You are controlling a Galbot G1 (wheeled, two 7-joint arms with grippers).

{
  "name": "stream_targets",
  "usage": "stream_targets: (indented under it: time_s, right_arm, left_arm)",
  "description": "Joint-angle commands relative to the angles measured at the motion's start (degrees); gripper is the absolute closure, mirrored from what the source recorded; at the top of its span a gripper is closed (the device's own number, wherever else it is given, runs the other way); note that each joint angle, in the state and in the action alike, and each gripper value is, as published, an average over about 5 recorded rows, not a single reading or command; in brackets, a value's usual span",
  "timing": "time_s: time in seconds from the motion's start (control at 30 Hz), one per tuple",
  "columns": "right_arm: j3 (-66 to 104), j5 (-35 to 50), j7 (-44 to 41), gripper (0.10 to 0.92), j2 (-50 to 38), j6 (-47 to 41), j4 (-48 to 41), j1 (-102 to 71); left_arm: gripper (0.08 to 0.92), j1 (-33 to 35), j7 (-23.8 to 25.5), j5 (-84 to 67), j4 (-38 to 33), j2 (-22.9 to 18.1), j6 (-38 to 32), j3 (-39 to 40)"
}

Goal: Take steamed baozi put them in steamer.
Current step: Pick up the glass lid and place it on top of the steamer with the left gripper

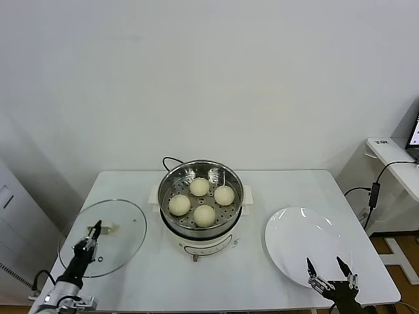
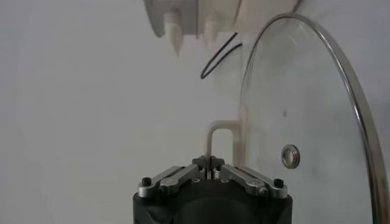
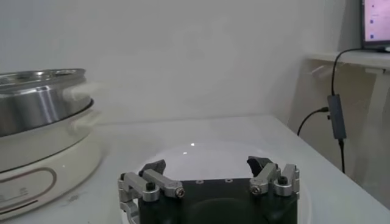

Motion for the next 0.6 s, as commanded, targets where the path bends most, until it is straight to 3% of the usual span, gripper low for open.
stream_targets:
  time_s: [0.03, 0.23, 0.6]
  right_arm:
    - [0.14, -0.21, -0.01, 0.203, 0.04, -0.11, 0.39, 0.11]
    - [0.23, -1.41, 0.02, 0.203, 0.64, -0.14, 0.44, 0.11]
    - [1.56, -3.01, 0.01, 0.203, 1.82, 0.05, 0.21, -0.5]
  left_arm:
    - [0.903, 2.8, 13.12, -15.45, -15.86, 7.57, 16.76, 2.56]
    - [0.903, 4.79, 16.72, -22.18, -22.17, 10.6, 25.52, 7.88]
    - [0.903, -0.46, 18.92, -17.7, -30.47, 16.64, 46.22, 30.28]
